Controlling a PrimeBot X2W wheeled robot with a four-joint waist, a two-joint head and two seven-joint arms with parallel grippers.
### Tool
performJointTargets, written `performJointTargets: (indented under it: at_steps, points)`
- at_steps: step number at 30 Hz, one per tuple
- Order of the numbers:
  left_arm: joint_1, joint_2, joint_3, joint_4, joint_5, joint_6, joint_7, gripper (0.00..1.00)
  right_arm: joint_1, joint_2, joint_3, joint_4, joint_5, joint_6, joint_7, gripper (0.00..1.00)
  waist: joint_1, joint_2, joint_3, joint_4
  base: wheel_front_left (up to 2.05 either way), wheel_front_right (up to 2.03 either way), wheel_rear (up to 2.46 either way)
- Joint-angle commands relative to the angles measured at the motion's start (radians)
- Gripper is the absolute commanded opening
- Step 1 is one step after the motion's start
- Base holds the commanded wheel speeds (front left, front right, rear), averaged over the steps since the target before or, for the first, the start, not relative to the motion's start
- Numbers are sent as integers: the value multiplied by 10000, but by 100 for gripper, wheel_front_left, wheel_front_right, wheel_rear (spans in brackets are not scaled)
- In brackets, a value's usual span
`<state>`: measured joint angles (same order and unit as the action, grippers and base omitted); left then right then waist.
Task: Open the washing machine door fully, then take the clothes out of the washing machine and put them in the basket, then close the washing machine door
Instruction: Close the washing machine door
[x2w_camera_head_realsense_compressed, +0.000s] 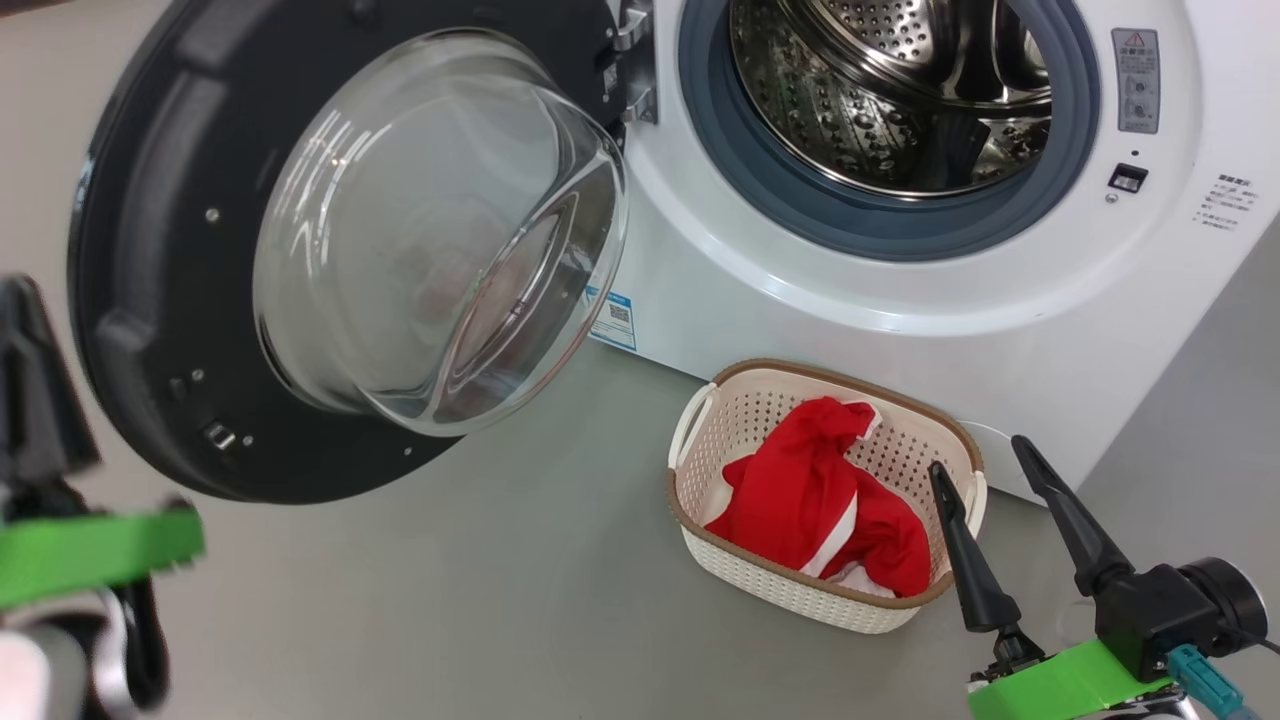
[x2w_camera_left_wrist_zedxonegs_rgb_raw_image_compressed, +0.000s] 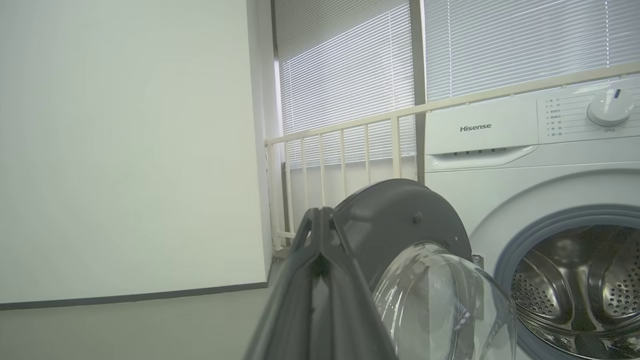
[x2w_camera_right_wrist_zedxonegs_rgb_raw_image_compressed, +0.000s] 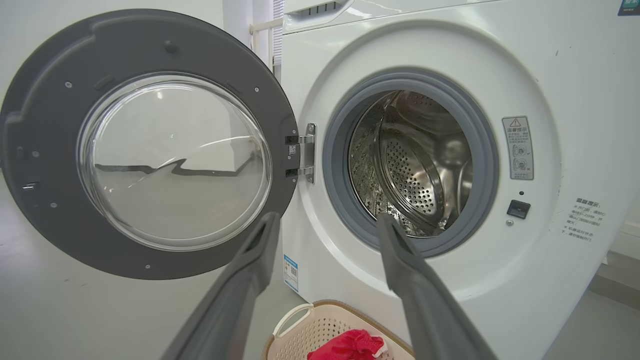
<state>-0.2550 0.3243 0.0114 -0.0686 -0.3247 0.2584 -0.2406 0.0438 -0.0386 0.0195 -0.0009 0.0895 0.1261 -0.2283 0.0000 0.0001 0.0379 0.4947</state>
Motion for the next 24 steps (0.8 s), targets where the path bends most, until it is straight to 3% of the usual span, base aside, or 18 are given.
performJointTargets:
  at_steps: [1,9,14,21,24]
  points:
    - [-657,292,540,-29,-169,-10,-73,0,-448,-116,231,-314,-113,46,2,100,0,-1,71,-100,0,0,0]
    - [-3919,-169,2166,3705,-3286,-731,431,0,-389,-116,169,-514,-209,46,247,100,0,-1,141,-401,0,0,0]
    - [-5731,-164,3109,5901,-5154,-877,1756,0,-480,-116,97,-678,-289,46,355,100,0,-1,347,-662,0,0,0]
    - [-6993,5,3937,8024,-6743,-30,4035,0,-505,-116,-28,-817,-362,46,357,100,0,-1,535,-822,0,0,0]
    - [-7187,71,4015,8434,-7073,116,4786,0,-502,-116,-43,-826,-373,46,359,100,0,-1,583,-837,0,0,0]
